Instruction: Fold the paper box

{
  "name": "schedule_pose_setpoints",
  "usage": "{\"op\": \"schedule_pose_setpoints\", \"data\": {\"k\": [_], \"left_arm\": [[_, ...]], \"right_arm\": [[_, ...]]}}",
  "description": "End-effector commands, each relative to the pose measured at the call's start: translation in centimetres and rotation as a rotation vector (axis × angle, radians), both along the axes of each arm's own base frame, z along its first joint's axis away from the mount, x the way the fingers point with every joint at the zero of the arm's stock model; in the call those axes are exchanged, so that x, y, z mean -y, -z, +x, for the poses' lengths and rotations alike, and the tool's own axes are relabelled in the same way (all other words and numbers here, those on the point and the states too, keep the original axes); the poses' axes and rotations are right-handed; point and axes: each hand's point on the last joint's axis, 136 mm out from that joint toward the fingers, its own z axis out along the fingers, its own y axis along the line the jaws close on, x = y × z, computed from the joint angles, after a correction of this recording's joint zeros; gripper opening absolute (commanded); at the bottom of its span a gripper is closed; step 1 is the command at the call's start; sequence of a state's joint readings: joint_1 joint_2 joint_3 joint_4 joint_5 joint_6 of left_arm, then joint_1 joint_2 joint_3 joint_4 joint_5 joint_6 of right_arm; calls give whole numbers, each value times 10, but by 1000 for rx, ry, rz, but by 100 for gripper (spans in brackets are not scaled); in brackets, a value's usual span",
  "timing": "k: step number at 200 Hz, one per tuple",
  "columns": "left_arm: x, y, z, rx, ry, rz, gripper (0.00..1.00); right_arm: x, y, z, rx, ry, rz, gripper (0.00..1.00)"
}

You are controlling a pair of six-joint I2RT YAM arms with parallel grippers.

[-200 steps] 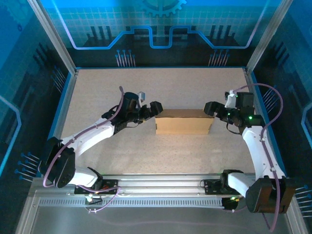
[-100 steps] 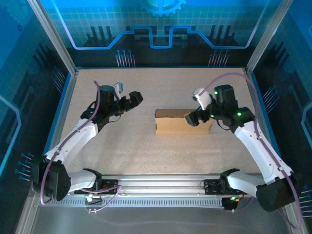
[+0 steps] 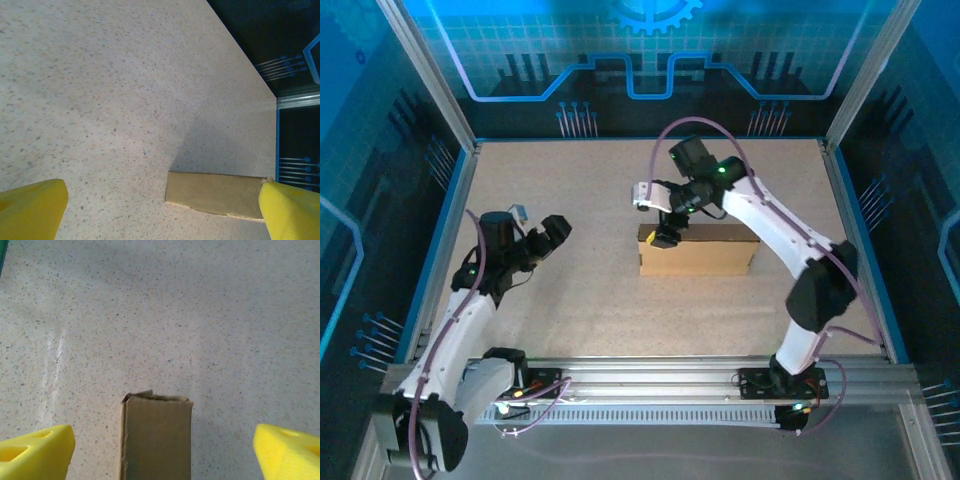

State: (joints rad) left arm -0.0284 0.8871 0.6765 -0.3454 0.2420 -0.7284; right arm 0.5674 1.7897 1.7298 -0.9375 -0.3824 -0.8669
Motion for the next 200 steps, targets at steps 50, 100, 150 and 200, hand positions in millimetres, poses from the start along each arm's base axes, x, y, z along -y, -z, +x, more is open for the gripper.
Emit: {"op": "schedule_pose_setpoints", "data": {"k": [50,100,150,200], "left_arm": [[-7,16,-15,-50,-16,-13,99],[-6,15,-12,-47,-4,-19,99],[-6,14,-13,-46,-4,-22,99],[-6,12,-11,-40,-5,-20,99]], "right_arm": [[-11,30,-12,-134,-90,-110,82],[-11,42,-10,-161,-48,-140,79],[-9,53,-4,-162,-17,-167,74],[-7,48,0,-115,-2,-171,62]]}}
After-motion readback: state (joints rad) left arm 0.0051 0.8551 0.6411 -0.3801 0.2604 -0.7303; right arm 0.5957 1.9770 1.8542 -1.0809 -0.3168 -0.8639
